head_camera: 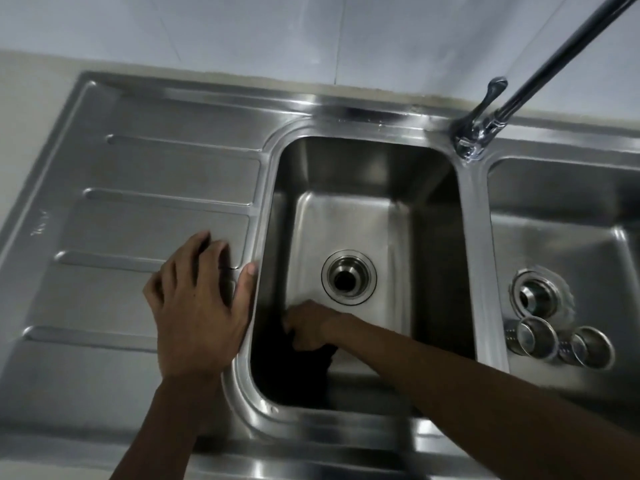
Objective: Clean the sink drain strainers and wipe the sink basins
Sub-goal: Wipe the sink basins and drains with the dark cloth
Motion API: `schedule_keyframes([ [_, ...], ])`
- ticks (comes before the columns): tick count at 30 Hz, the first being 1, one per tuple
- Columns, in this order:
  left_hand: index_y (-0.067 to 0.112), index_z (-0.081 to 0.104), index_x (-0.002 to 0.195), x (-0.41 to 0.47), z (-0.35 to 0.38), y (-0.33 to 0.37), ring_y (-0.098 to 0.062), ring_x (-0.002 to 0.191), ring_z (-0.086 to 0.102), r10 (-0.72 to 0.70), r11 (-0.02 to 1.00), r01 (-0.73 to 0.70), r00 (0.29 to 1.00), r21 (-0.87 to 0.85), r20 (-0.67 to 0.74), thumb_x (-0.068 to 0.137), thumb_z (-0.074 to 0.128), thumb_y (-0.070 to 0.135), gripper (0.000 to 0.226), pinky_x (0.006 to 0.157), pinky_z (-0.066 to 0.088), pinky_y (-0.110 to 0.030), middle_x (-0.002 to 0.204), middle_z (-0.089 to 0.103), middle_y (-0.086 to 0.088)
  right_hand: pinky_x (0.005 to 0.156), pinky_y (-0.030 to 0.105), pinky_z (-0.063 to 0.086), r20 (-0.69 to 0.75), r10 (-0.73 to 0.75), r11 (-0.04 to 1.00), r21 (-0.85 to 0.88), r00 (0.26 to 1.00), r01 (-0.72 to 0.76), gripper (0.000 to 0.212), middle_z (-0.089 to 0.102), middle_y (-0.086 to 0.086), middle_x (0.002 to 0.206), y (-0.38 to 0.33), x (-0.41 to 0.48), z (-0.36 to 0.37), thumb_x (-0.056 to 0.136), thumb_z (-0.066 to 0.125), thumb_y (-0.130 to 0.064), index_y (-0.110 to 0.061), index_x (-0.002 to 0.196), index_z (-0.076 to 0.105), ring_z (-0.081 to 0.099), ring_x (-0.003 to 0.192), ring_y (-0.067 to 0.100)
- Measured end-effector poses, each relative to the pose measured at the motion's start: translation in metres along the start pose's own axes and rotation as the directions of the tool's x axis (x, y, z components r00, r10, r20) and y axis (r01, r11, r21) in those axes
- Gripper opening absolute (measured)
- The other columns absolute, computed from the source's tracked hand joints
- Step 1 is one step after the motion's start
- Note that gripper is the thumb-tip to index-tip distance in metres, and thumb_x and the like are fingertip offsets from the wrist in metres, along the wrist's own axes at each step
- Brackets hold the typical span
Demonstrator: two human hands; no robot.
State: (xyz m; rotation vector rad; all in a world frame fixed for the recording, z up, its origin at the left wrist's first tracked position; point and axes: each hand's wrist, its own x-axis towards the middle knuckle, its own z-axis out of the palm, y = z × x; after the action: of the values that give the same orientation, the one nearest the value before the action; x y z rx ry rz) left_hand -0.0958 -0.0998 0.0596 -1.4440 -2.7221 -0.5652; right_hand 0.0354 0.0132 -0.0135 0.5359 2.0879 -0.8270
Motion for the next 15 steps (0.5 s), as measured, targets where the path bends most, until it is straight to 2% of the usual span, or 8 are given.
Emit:
schedule_keyframes([
  [3, 0.025, 0.053, 0.136, 0.001, 0.003, 0.000, -0.028, 0.141, 0.042, -0.012, 1.000, 0.012, 1.000, 0.014, -0.010, 0.101, 0.036, 0.065, 0.056, 0.114, 0.027, -0.052, 0.154, 0.043, 0.000, 0.074, 0.023, 0.053, 0.108, -0.027, 0.998, 0.052, 0.994, 0.022, 0.036, 0.065, 0.015, 0.127, 0.003, 0.022, -0.029, 0.096, 0.063, -0.021, -0.001, 0.126, 0.065, 0.066, 0.109, 0.029],
  [5, 0.024, 0.054, 0.135, 0.001, 0.003, -0.001, -0.029, 0.140, 0.043, -0.001, 1.000, 0.002, 1.000, 0.023, -0.022, 0.101, 0.035, 0.066, 0.057, 0.112, 0.029, -0.053, 0.153, 0.044, -0.001, 0.082, 0.030, 0.058, 0.071, 0.002, 0.992, 0.122, 0.997, -0.010, 0.042, 0.066, 0.012, 0.127, 0.020, 0.025, -0.048, 0.088, 0.075, -0.024, -0.007, 0.126, 0.067, 0.067, 0.108, 0.028],
  [7, 0.025, 0.052, 0.136, 0.002, 0.003, -0.001, -0.028, 0.141, 0.042, -0.001, 1.000, 0.001, 1.000, 0.007, -0.014, 0.101, 0.033, 0.068, 0.058, 0.114, 0.027, -0.052, 0.154, 0.043, -0.001, 0.098, 0.033, 0.051, -0.147, 0.021, 0.989, 0.145, 0.989, 0.001, 0.044, 0.065, 0.008, 0.129, 0.042, 0.024, -0.067, 0.083, 0.080, -0.026, -0.011, 0.123, 0.069, 0.062, 0.114, 0.025],
  [8, 0.026, 0.052, 0.136, 0.002, 0.003, -0.001, -0.027, 0.141, 0.041, -0.005, 1.000, 0.005, 1.000, 0.002, -0.004, 0.100, 0.033, 0.069, 0.059, 0.115, 0.026, -0.052, 0.154, 0.042, 0.000, 0.101, 0.033, 0.047, -0.280, 0.044, 0.987, 0.162, 0.959, 0.002, 0.043, 0.063, 0.008, 0.130, 0.053, 0.025, -0.077, 0.084, 0.079, -0.026, -0.010, 0.123, 0.068, 0.059, 0.118, 0.025],
  [11, 0.026, 0.051, 0.136, 0.003, 0.002, -0.002, -0.025, 0.142, 0.039, -0.001, 1.000, 0.001, 1.000, -0.003, 0.010, 0.100, 0.032, 0.070, 0.061, 0.116, 0.024, -0.049, 0.154, 0.042, 0.000, 0.094, 0.037, 0.048, -0.617, 0.183, 0.983, 0.110, 0.765, -0.147, 0.039, 0.062, 0.015, 0.127, 0.094, 0.025, -0.111, 0.092, 0.067, -0.020, -0.013, 0.129, 0.058, 0.060, 0.117, 0.034],
  [13, 0.025, 0.051, 0.136, 0.003, 0.001, -0.001, -0.026, 0.142, 0.039, -0.009, 1.000, 0.010, 1.000, -0.011, 0.024, 0.100, 0.034, 0.069, 0.060, 0.117, 0.023, -0.050, 0.154, 0.041, -0.001, 0.088, 0.043, 0.051, -0.673, 0.200, 0.946, -0.057, 0.712, -0.319, 0.051, 0.056, 0.017, 0.129, 0.119, 0.019, -0.122, 0.093, 0.062, -0.016, -0.019, 0.141, 0.045, 0.060, 0.115, 0.039],
  [15, 0.025, 0.052, 0.136, 0.002, 0.000, 0.000, -0.027, 0.142, 0.040, -0.012, 1.000, 0.012, 1.000, -0.007, 0.022, 0.101, 0.037, 0.066, 0.056, 0.117, 0.024, -0.051, 0.154, 0.042, -0.001, 0.085, 0.046, 0.050, -0.666, 0.151, 0.857, -0.280, 0.731, -0.432, 0.064, 0.045, 0.016, 0.138, 0.141, 0.010, -0.115, 0.092, 0.062, -0.017, -0.026, 0.148, 0.032, 0.052, 0.120, 0.038],
])
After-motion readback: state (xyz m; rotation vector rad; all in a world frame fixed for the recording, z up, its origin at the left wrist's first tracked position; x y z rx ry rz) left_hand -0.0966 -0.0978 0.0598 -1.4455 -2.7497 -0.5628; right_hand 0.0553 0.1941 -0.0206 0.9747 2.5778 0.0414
